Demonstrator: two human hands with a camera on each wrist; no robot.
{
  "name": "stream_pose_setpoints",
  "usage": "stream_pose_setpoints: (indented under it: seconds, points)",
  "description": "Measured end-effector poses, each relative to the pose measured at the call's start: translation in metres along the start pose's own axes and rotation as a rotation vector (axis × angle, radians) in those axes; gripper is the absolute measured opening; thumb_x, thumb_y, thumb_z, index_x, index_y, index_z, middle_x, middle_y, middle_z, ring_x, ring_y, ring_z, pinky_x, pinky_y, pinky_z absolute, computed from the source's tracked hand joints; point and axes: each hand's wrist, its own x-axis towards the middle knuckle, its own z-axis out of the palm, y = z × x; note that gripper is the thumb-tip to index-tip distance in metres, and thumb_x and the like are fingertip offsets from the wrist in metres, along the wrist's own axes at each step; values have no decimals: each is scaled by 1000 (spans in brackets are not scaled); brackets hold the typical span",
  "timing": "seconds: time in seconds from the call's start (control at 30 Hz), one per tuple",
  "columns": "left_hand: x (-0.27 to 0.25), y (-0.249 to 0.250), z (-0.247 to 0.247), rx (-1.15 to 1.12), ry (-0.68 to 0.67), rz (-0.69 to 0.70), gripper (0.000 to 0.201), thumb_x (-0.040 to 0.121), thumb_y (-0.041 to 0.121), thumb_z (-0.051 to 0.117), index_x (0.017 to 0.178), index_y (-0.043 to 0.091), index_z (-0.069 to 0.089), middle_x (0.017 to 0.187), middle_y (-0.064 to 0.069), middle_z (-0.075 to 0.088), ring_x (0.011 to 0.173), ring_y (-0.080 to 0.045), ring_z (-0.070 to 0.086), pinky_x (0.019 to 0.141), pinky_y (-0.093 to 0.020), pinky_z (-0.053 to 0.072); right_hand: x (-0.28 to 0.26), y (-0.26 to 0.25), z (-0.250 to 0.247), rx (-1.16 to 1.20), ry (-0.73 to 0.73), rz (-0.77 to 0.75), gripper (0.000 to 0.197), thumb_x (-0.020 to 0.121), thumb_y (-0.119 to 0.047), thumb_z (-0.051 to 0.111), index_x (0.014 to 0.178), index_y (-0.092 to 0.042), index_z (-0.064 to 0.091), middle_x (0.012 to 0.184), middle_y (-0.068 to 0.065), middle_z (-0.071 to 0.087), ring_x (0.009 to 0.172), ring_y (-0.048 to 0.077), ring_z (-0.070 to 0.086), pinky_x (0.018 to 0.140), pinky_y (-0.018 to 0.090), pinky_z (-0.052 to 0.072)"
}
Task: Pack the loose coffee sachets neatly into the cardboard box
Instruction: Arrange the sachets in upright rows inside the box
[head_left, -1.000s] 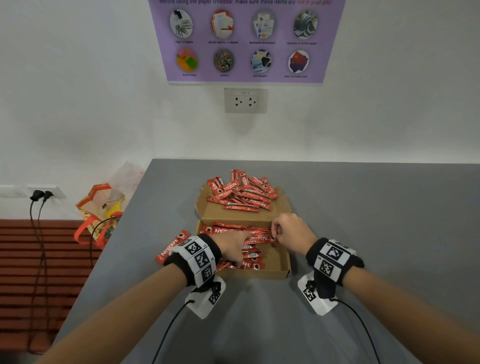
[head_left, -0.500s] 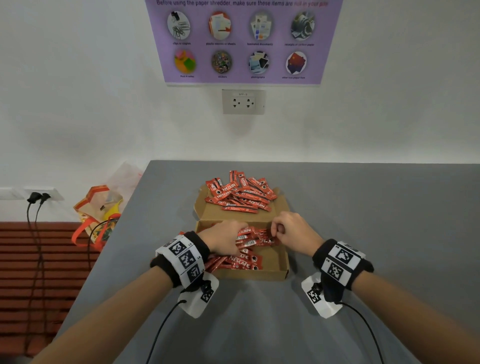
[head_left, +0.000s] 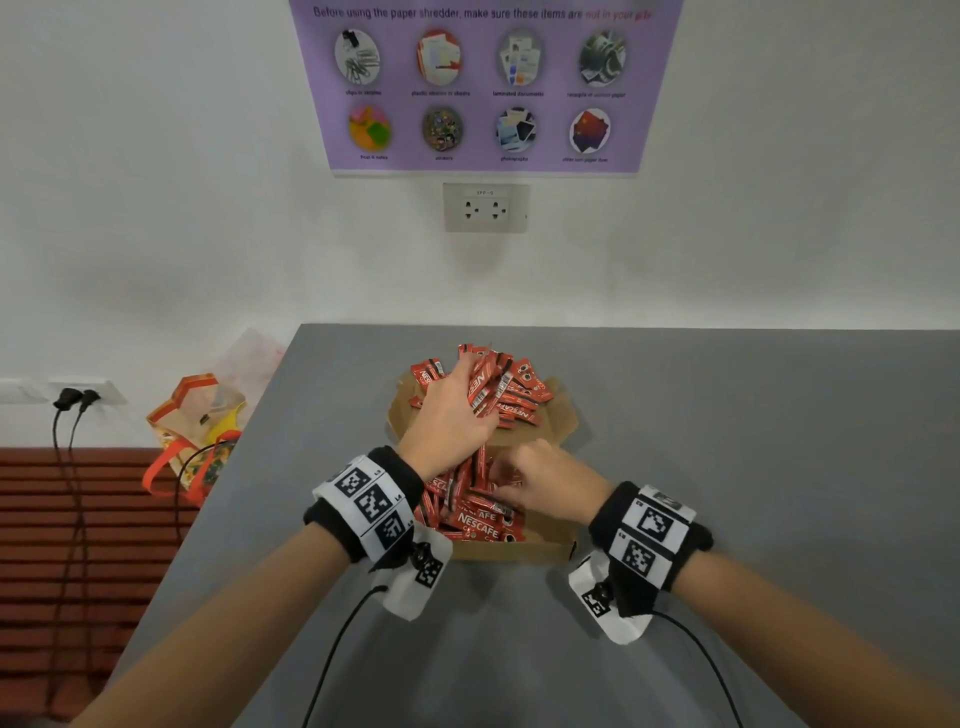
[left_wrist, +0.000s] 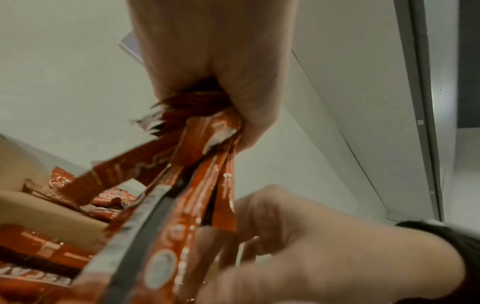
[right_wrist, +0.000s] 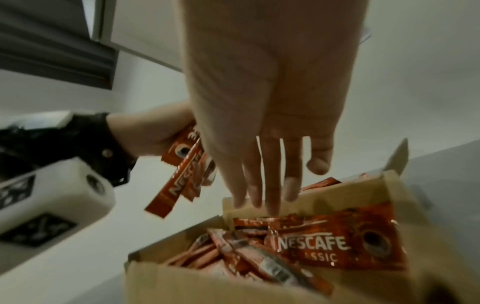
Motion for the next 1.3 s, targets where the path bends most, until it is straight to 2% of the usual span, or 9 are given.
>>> stream_pose_setpoints:
  seconds: [0.13, 0.37, 0.53, 0.7, 0.9, 1.03, 1.13, 1.2, 1.3]
  points:
    - [-1, -3, 1, 115, -45, -15, 67, 83, 12, 63, 142, 10, 30, 104, 1, 58, 53, -10, 53, 59, -27, 54, 4, -2, 12, -223, -42, 52, 33, 82, -36, 67, 101, -9, 65, 99, 4, 66, 90, 21, 62, 73, 29, 48]
    - [-1, -19, 3, 106, -83, -56, 58, 81, 13, 64, 134, 10, 42, 90, -3, 66, 73, -24, 67, 62, -43, 57, 6, -4, 20, -252, -53, 57, 20, 85, -21, 61, 98, -7, 65, 100, 8, 65, 91, 26, 63, 77, 37, 53]
    - [5, -29, -4, 77, -53, -60, 47, 79, 10, 64, 124, 7, 51, 85, -5, 67, 71, -27, 67, 61, -44, 56, 2, 7, 3, -2, 65, 121, 13, 89, -15, 59, 96, -10, 69, 93, 2, 69, 81, 14, 64, 74, 28, 55]
    - [8, -35, -7, 105, -152, -58, 50, 80, 10, 64, 128, 6, 48, 85, -8, 68, 72, -32, 66, 61, -46, 56, -4, 29, -14, 205, 27, 221, 15, 87, -13, 65, 101, -7, 70, 92, 5, 71, 82, 11, 66, 75, 17, 53]
    - [8, -37, -1, 203, -257, -71, 61, 82, 21, 67, 136, 8, 41, 106, -6, 65, 81, -18, 67, 72, -36, 58, -7, 35, -16, 291, 15, 267, 13, 83, -14, 69, 95, -9, 68, 85, 4, 72, 74, 5, 65, 77, 19, 53]
    - [6, -34, -2, 162, -209, -92, 48, 82, 16, 67, 125, 7, 50, 95, -3, 66, 76, -18, 67, 68, -36, 58, -6, 28, -17, 398, 160, 243, 32, 82, -11, 70, 107, -17, 50, 81, 2, 68, 66, 10, 66, 66, 23, 54]
    - [4, -31, -4, 175, -315, -71, 31, 79, 13, 68, 108, 10, 56, 89, -2, 66, 72, -21, 66, 67, -34, 57, -7, 17, -19, 588, 236, 214, 47, 82, 1, 66, 108, -19, 33, 83, 7, 69, 66, 16, 70, 64, 27, 58]
    - [0, -28, -4, 175, -446, -33, 18, 77, 8, 68, 91, 12, 57, 83, -4, 66, 69, -24, 65, 64, -35, 54, -7, 12, -20, 642, 281, 191, 45, 81, 3, 66, 104, -18, 33, 83, 4, 67, 68, 17, 70, 64, 27, 58]
    - [-4, -28, -2, 177, -515, 25, 18, 76, 9, 69, 90, 7, 59, 86, -10, 67, 73, -28, 63, 67, -39, 51, -5, 10, -20, 648, 348, 174, 44, 79, 3, 68, 104, -16, 37, 88, -4, 61, 74, 13, 67, 68, 25, 57]
